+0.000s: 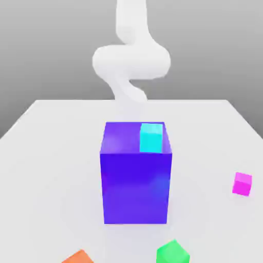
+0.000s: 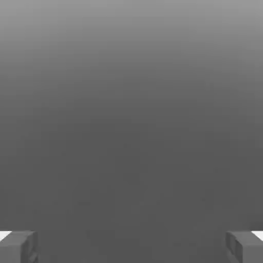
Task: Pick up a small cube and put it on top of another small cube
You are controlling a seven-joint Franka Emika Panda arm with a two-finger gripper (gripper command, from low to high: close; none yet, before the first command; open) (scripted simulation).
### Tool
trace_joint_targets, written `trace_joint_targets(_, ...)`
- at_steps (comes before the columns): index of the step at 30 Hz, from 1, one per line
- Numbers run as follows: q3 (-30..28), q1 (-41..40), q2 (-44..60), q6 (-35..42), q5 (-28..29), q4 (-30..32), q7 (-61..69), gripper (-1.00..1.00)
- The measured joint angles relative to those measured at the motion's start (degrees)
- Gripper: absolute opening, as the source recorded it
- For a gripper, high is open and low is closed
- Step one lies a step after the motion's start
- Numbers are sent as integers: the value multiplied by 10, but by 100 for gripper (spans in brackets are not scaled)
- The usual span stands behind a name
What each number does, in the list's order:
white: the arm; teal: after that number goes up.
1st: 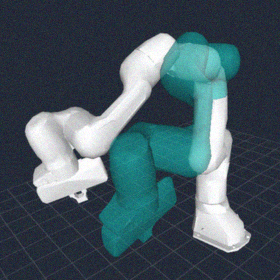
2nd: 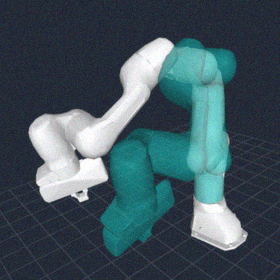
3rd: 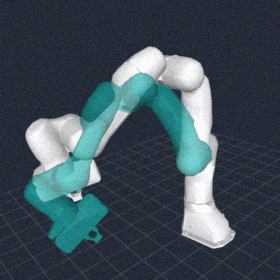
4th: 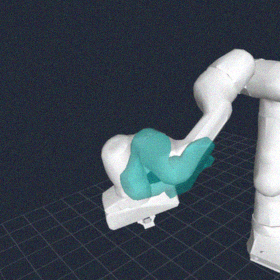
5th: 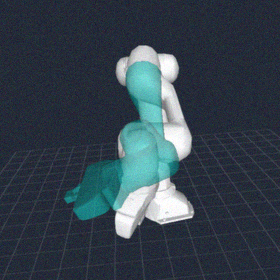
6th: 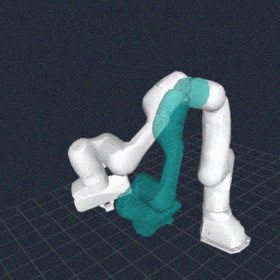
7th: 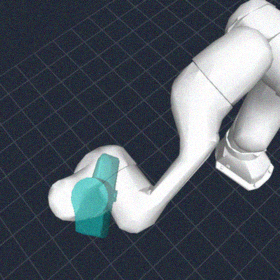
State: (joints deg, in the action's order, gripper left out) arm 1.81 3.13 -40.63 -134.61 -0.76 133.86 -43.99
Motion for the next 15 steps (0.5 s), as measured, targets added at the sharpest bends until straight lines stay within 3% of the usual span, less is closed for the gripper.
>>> trace_joint_targets(15,150,171,312,-171,-2,125,79,0)
